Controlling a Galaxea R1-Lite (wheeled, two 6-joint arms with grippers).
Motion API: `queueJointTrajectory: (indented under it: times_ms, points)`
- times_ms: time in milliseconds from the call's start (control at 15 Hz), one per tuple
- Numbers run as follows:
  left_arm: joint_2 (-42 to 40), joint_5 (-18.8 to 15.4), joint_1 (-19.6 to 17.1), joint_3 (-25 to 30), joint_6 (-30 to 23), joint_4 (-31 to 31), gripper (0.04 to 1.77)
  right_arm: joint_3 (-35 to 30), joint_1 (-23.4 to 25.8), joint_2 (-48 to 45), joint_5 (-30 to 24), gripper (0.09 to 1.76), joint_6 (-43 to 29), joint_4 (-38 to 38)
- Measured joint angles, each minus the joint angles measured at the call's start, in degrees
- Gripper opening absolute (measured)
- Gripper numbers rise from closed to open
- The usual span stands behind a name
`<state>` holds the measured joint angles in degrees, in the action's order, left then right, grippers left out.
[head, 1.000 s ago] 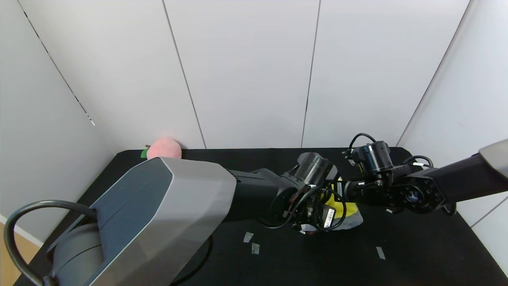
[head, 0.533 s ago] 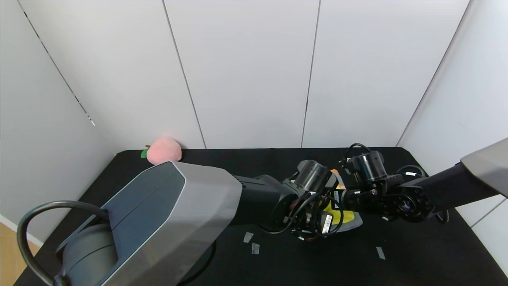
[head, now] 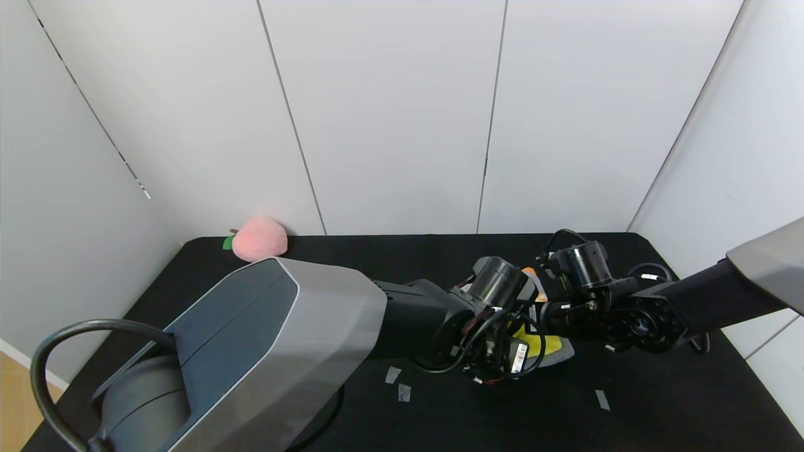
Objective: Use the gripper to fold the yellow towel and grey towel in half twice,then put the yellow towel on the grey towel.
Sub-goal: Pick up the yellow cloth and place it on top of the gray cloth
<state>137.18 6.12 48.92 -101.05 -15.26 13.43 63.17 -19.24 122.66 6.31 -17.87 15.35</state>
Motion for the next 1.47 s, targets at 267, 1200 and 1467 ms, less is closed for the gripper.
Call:
queueJointTrajectory:
  times_ms: [267,1200,1467]
  points:
    - [0.06,-0.1,0.06,0.17,-0.04,0.63,0.83,-0.2,0.09,-0.11,-0.73,0.81,-0.02,0.06]
    - [-1.82,0.11,0.02,0.3,-0.23,0.16,1.56,-0.22,-0.38,-4.04,-1.32,1.55,0.02,-0.33]
    - [-3.91,0.17,0.02,0.44,-0.28,1.72,1.63,-0.24,-0.57,-6.53,-1.32,1.62,0.04,-0.74]
